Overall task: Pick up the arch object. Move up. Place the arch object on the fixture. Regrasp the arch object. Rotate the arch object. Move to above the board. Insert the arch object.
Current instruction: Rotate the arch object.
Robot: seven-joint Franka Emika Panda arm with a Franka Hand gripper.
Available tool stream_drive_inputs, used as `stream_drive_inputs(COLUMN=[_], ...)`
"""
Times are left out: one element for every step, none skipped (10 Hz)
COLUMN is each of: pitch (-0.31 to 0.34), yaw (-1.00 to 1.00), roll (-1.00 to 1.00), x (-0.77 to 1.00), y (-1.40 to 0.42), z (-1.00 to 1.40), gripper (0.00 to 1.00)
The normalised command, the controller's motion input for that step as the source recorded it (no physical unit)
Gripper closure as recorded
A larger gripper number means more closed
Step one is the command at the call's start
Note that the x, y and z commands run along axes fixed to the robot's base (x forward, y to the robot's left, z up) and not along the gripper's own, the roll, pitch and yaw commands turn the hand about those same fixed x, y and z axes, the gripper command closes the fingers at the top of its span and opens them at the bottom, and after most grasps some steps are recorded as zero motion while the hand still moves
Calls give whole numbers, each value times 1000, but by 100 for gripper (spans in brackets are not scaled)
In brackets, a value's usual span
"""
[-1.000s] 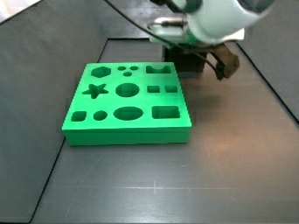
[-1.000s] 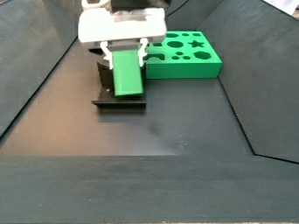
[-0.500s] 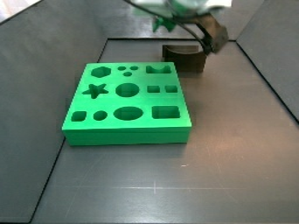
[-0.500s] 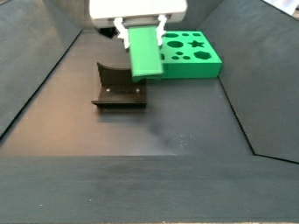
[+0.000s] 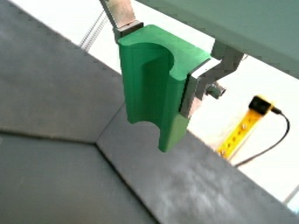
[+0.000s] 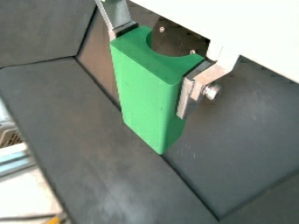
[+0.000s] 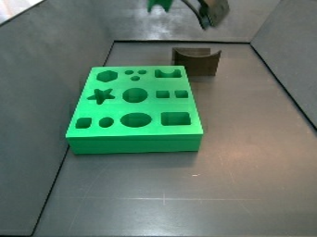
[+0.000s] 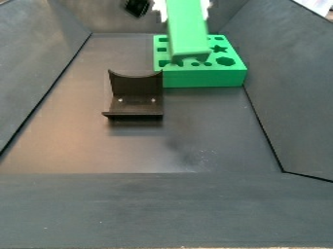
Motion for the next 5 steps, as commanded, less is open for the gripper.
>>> stream_drive_inputs(pitch=[-61, -39, -32, -13, -10], yaw=[-102, -97, -93, -83, -73], roll=[-136, -132, -128, -119, -97], x=[-894, -669, -577, -391, -228], y=[47, 24, 16, 9, 13], z=[814, 518, 393, 143, 18], gripper=[100, 100, 100, 100, 100])
